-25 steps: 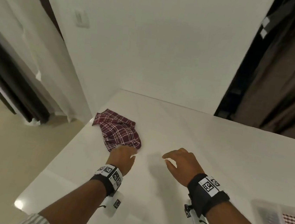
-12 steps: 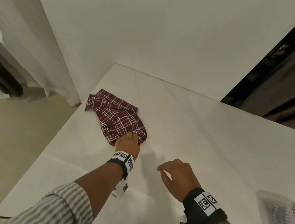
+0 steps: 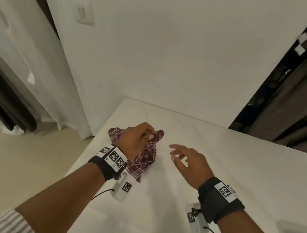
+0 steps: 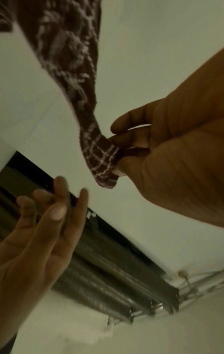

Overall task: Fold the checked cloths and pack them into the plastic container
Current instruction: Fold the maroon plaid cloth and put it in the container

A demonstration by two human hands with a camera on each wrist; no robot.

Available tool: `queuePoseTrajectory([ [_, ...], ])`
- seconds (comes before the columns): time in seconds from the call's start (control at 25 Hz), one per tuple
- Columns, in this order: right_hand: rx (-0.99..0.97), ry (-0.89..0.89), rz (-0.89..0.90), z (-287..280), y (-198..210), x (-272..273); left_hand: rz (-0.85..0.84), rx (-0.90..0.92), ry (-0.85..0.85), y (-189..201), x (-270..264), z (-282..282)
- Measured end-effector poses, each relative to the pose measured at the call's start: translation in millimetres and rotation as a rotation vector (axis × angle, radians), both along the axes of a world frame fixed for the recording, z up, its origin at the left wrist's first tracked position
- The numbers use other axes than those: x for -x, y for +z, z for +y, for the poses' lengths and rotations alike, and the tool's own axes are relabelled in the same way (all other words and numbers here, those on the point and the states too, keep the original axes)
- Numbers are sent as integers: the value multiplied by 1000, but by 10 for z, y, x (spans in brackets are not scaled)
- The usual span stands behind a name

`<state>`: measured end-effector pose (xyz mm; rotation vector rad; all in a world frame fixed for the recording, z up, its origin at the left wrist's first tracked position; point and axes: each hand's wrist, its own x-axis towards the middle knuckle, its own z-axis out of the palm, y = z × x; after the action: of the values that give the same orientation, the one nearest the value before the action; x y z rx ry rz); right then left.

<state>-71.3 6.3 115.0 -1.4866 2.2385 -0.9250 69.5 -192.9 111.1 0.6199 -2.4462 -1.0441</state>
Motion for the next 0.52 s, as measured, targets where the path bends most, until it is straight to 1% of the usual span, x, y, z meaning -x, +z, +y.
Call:
queuePoseTrajectory([
  [0.08,130,25,-58,-153,371,-67,15,58,-150,444,-118,66],
  [0.12,164,53,-76,-200,549,-114,32,74,-205,657,-175,117],
  [0.16,183,84,-102,-225,700,-168,51,76,-239,837,-228,172],
  [0.24,209,123,-197,-231,866,-242,92,84,-249,1116,-322,255],
  [0.32,239,136,-302,-168,925,-304,125,95,-209,1277,-389,288],
  [0.4,280,133,-358,-56,948,-368,147,76,-169,1361,-432,319],
  [0.52,426,68,-495,86,982,-402,179,24,-154,1403,-439,420],
])
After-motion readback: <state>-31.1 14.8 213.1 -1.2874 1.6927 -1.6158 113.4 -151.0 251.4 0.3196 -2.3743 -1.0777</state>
